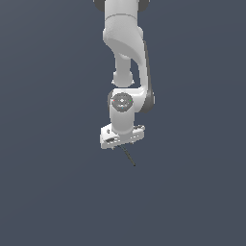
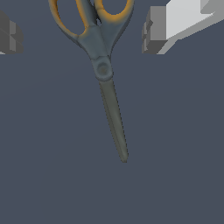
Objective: Pick up the object and move it to a goal position.
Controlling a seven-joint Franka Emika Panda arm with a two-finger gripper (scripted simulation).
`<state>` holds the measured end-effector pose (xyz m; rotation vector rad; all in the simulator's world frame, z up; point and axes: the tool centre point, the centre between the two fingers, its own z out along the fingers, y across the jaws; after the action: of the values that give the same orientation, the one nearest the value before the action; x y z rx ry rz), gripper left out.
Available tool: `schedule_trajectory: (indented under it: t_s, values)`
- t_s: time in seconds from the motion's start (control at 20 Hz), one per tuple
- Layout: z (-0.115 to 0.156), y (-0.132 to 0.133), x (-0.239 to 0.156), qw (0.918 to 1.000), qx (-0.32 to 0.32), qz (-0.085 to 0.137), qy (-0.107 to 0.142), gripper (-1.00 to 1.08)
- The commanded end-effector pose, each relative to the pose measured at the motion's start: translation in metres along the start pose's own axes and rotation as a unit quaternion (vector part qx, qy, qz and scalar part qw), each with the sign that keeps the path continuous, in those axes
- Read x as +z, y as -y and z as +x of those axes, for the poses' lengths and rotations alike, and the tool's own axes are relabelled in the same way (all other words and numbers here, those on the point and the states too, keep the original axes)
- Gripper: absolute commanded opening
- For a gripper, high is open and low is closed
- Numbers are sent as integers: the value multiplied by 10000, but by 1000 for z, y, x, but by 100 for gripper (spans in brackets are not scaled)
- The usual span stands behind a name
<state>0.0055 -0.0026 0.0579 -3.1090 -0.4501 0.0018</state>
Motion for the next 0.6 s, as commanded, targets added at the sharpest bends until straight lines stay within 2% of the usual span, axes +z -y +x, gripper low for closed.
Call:
schedule_trajectory:
  t_s: [0.0, 0.55]
  values:
    - [0, 0, 4, 10000, -4, 0, 1, 100]
    - [-1, 0, 48, 10000, -23, -2, -5, 100]
